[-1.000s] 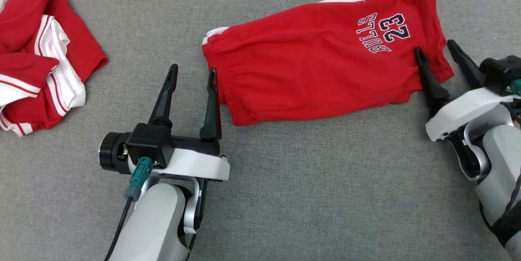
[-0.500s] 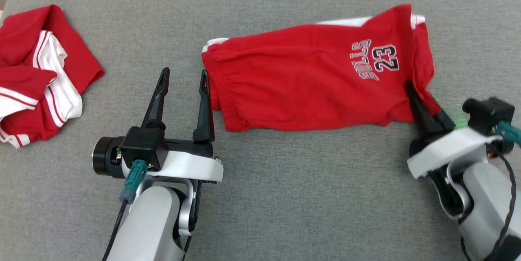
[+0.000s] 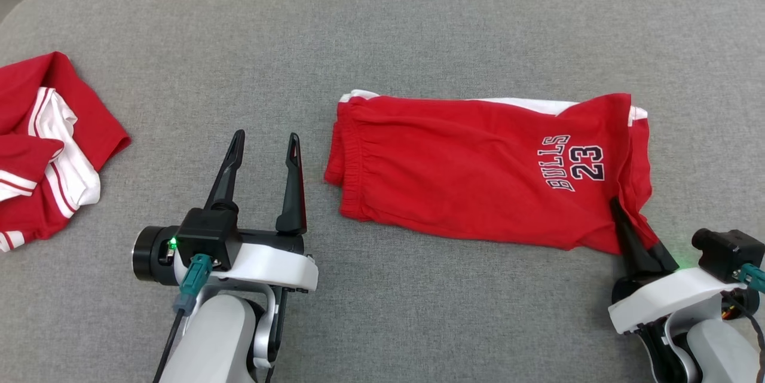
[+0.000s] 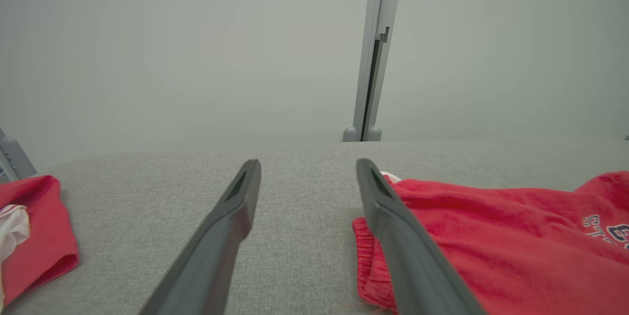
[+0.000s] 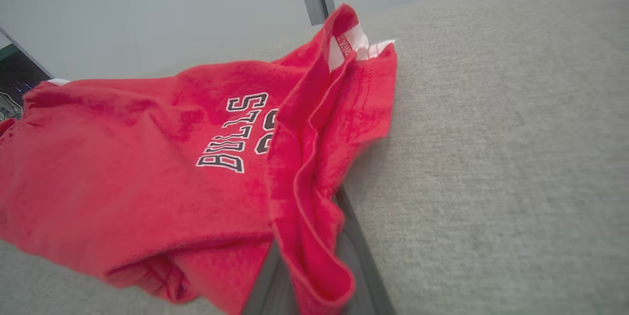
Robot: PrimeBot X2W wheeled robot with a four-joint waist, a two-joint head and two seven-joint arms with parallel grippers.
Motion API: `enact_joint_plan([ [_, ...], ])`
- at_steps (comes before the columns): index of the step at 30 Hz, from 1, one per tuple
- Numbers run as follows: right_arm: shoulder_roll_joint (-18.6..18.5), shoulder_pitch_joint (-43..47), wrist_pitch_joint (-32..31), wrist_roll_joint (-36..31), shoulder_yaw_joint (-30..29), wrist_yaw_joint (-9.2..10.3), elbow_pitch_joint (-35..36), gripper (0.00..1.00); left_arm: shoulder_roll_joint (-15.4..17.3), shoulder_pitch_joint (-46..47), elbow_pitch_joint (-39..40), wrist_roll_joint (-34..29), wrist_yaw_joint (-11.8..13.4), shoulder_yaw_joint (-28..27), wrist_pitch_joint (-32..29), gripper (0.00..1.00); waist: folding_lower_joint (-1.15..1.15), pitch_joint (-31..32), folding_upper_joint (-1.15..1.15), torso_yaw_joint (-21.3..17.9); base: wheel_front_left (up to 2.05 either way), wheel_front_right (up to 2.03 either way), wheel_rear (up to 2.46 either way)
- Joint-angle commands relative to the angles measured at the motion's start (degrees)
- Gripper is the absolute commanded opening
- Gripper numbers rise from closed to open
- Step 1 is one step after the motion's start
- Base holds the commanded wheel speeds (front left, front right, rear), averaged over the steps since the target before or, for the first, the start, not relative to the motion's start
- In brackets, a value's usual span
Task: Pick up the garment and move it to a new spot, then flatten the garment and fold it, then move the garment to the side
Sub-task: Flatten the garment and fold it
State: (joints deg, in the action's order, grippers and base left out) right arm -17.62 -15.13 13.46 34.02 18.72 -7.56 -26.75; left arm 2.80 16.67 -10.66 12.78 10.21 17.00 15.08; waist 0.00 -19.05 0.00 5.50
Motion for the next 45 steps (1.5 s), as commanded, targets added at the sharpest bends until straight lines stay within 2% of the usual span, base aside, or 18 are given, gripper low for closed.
enact_joint_plan([
  [1, 0.07, 1.41, -0.52, -0.36, -0.99, 0.14, -0.45, 0.00, 0.20, -0.57, -0.16, -0.07, -0.15, -0.22, 0.12, 1.00, 0.00, 0.36, 0.00, -0.11, 0.00, 0.00, 0.00],
  [6, 0.09, 0.27, -1.26, -0.94, -2.43, 0.13, 0.92, 0.00, 0.21, -0.53, -0.30, -0.03, -0.35, 0.04, 0.12, 1.00, 0.00, 0.57, 0.00, 0.01, 0.00, 0.00, 0.00],
  [11, 0.45, -3.28, -3.93, -3.22, -2.08, 0.08, 7.41, 0.00, 0.22, -0.15, -0.42, -0.01, -0.38, 0.10, 0.12, 1.00, 0.00, 0.67, 0.00, 0.29, 0.00, 0.00, 0.00],
  [15, 1.81, -7.66, -8.56, -5.16, 0.82, 0.08, 13.29, 0.00, 0.21, 0.43, -0.38, 0.40, -0.32, 0.34, 0.12, 1.00, 0.00, 0.66, 0.00, 0.88, 0.00, 0.00, 0.00],
  [18, 3.52, -11.09, -12.08, -6.29, 4.91, 0.08, 14.67, 0.00, 0.20, 0.97, -0.31, 0.90, -0.35, 0.93, 0.12, 1.00, 0.00, 0.50, 0.00, 1.78, 0.00, 0.00, 0.00],
  [25, 9.39, -16.52, -14.71, -4.39, 14.50, 0.08, 9.16, 0.00, 0.19, 1.62, 0.17, 2.84, 0.61, 2.79, 0.12, 1.00, 0.00, -0.47, 0.00, 4.73, 0.00, 0.00, 0.00],
  [30, 10.81, -18.06, -13.43, -3.26, 19.80, 0.08, 3.21, 0.00, 0.19, 2.37, 0.58, 3.92, 1.49, 3.96, 0.12, 1.00, 0.00, -1.49, 0.00, 6.04, 0.00, 0.00, 0.00],
  [31, 10.83, -18.38, -12.69, -3.33, 20.59, 0.08, 2.40, 0.11, 0.19, 2.47, 0.59, 4.02, 1.62, 4.14, 0.12, 1.00, 0.00, -1.58, 0.00, 6.14, 0.00, 0.00, 0.00],
  [32, 10.77, -18.41, -11.82, -3.35, 21.35, 0.08, 1.76, 0.39, 0.19, 2.55, 0.61, 4.17, 1.76, 4.30, 0.12, 1.00, 0.00, -1.65, 0.00, 6.19, 0.00, 0.00, 0.00],
  [33, 10.76, -18.54, -10.74, -3.01, 22.22, 0.08, 1.48, 0.76, 0.20, 2.60, 0.61, 4.23, 1.90, 4.38, 0.12, 1.00, 0.00, -1.69, 0.00, 6.19, 0.00, 0.00, 0.00],
  [34, 10.44, -18.83, -9.35, -2.87, 22.80, 0.08, 1.47, 1.00, 0.19, 2.60, 0.59, 4.29, 1.94, 4.43, 0.12, 1.00, 0.00, -1.70, 0.00, 6.13, 0.00, 0.00, 0.00],
  [40, 7.72, -19.05, -1.80, -2.60, 24.99, 0.08, 4.20, 1.00, 0.20, 2.30, 0.21, 3.89, 2.08, 4.22, 0.12, 1.00, 0.00, -1.15, 0.00, 4.97, 0.00, 0.00, 0.00],
  [45, 4.71, -17.43, 0.81, -2.62, 22.36, 0.08, 8.00, 1.00, 0.21, 1.88, -0.04, 3.47, 1.79, 3.72, 0.12, 1.00, 0.00, -0.52, 0.00, 3.83, 0.00, 0.00, 0.00],
])
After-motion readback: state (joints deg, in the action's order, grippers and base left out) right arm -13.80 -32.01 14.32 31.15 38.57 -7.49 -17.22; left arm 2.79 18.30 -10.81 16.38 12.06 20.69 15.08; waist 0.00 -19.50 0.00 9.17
